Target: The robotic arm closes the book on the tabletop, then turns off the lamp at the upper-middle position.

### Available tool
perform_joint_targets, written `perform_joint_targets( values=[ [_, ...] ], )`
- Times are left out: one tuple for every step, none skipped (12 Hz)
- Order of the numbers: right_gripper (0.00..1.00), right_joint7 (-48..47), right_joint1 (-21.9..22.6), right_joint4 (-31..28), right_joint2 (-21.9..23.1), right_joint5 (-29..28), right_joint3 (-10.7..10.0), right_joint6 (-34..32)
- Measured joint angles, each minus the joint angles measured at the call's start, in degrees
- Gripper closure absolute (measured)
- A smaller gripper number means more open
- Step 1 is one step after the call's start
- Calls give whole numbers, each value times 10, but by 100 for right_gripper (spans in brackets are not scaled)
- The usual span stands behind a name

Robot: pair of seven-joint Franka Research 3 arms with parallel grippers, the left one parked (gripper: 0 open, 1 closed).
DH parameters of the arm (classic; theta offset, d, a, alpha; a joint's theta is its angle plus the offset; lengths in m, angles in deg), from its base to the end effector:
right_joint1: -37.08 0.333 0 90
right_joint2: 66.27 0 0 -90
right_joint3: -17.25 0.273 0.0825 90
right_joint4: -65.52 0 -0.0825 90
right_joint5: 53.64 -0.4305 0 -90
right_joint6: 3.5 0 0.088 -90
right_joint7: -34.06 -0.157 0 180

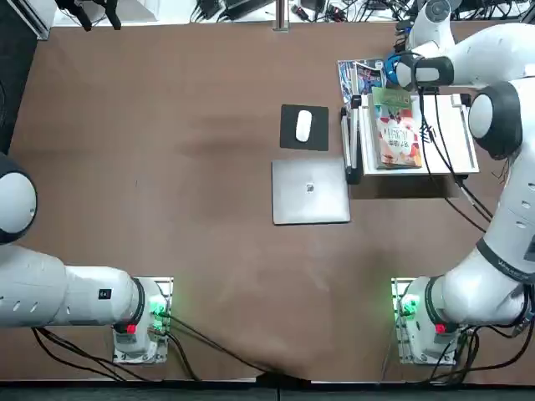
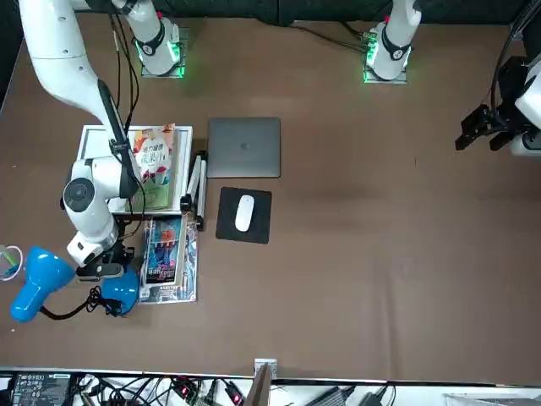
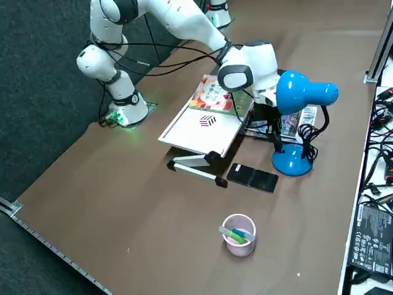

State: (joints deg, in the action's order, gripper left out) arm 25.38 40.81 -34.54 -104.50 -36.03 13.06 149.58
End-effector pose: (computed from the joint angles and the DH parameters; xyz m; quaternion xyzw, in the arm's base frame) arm 0.7070 -0.0029 0.1014 0.9845 0.0586 0.1332 0.0982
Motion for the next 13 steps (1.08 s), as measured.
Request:
perform_joint_targets(
  values=[
    [98,0,0,0,0,0,0,0],
    [98,0,0,0,-2,0,0,0],
    [98,0,0,0,-4,0,0,1],
    [98,0,0,0,-4,1,0,1],
    [98,0,0,0,-4,1,0,1],
    [98,0,0,0,-4,1,0,1],
    [98,0,0,0,-4,1,0,1],
    [98,0,1,0,-4,1,0,0],
    [98,0,1,1,-4,2,0,1],
    [98,0,2,1,-4,2,1,1],
    [98,0,3,1,-4,2,2,0],
    [98,0,4,1,-4,2,3,-1],
    [98,0,5,1,-4,2,5,-4]
  ],
)
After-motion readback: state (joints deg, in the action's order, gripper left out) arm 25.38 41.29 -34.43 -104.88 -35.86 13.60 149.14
